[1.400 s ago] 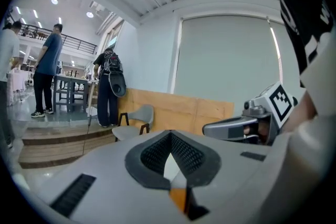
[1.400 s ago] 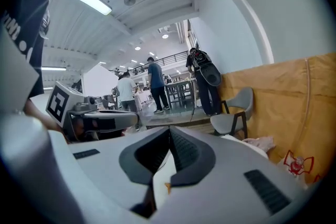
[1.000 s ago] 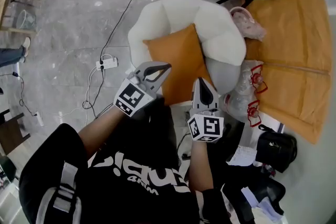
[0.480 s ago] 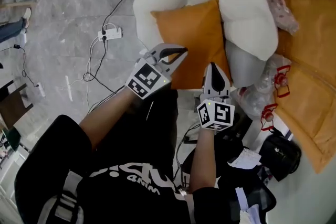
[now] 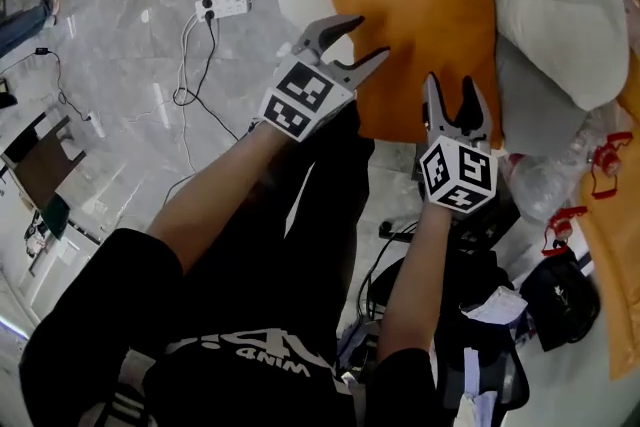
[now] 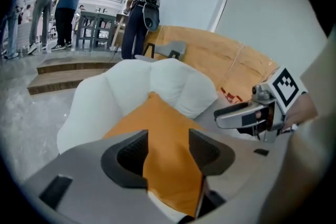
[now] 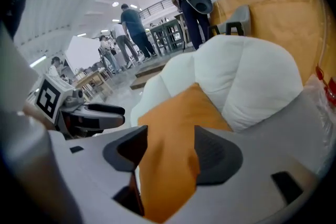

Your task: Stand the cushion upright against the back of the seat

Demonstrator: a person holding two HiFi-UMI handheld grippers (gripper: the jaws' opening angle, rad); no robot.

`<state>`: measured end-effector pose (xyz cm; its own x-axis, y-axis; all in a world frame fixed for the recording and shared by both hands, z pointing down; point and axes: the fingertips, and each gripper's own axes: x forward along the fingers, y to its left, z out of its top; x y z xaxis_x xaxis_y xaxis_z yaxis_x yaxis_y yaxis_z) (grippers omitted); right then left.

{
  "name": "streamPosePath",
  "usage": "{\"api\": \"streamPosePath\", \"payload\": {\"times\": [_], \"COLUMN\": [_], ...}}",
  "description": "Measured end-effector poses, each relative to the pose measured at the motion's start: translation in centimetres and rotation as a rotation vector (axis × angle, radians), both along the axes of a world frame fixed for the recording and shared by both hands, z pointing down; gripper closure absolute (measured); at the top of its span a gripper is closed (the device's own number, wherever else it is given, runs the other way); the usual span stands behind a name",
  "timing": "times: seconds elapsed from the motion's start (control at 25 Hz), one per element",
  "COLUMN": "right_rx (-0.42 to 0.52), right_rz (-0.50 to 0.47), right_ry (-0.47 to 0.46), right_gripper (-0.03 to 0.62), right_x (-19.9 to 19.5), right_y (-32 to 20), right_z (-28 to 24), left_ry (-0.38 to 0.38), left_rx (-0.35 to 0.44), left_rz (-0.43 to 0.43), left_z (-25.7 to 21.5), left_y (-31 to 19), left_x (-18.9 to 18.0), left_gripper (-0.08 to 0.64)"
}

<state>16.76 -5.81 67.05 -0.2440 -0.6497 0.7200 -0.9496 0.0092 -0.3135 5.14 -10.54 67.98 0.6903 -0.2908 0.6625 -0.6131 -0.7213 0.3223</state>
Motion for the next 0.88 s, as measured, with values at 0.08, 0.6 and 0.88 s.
{"api": "streamPosePath", "payload": {"times": [0.08, 0.6, 0.88], "right_rx": [-0.065, -0.240, -0.259], "right_rz": [0.006, 0.017, 0.046], "right_ry": [0.039, 0.176, 0.148], "right_gripper": [0.309, 0.272, 0.304], "right_x": [0.7, 2.6, 3.0], "right_y": [0.8, 3.6, 3.5], "right_z": [3.0, 12.5, 13.3], "left_ry": [-0.031, -0.141, -0.163], "left_rx": [-0.037, -0.197, -0.248], "left_rz": [-0.002, -0.021, -0.027], "left_z": [3.1, 13.5, 14.3], "left_y": [0.5, 2.3, 1.7], "left_x": [-0.5, -1.5, -1.2], "left_gripper": [0.310, 0.291, 0.341]}}
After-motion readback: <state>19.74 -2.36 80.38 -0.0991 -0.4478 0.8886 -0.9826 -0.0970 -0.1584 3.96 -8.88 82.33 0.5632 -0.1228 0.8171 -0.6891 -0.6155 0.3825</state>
